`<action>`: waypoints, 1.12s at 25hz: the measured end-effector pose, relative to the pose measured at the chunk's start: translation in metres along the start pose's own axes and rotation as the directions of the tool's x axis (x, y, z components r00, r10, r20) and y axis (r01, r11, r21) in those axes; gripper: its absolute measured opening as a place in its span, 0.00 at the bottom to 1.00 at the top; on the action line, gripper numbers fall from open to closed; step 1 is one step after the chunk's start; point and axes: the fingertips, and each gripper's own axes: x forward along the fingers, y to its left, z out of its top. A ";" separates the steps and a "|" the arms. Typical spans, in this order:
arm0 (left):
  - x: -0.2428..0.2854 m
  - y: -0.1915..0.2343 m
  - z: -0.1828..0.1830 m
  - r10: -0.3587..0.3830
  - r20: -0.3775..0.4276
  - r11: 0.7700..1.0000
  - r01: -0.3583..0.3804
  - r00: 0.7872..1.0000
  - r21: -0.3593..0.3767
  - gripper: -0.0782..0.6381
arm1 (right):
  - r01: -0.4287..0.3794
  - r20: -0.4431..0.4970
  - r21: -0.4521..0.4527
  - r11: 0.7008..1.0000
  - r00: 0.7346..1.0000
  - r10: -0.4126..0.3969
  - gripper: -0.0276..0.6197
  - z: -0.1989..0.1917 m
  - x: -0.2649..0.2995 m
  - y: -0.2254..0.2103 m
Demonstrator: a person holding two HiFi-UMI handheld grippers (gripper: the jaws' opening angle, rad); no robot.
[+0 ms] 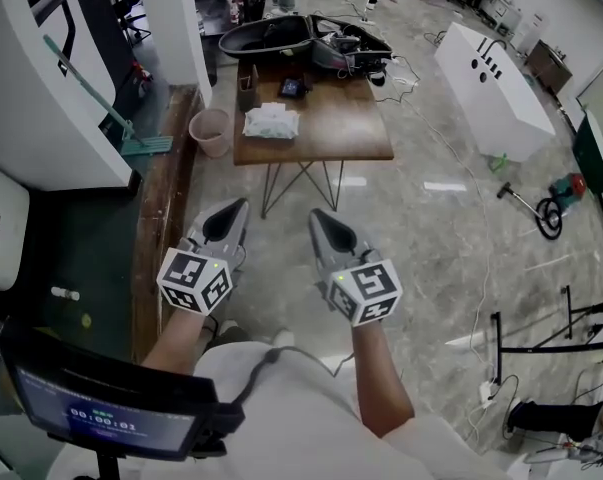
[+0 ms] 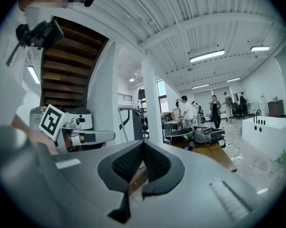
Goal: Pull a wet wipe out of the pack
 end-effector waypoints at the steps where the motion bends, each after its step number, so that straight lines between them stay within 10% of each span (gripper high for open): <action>1: -0.001 -0.001 -0.001 0.004 0.001 1.000 -0.004 1.000 -0.001 0.11 | -0.002 -0.001 -0.001 1.000 1.000 0.002 0.06 -0.001 -0.002 0.000; 28: 0.080 0.083 -0.003 -0.038 -0.024 0.998 0.037 0.999 -0.042 0.11 | 0.025 -0.035 0.014 1.000 0.999 -0.024 0.05 -0.001 0.106 -0.037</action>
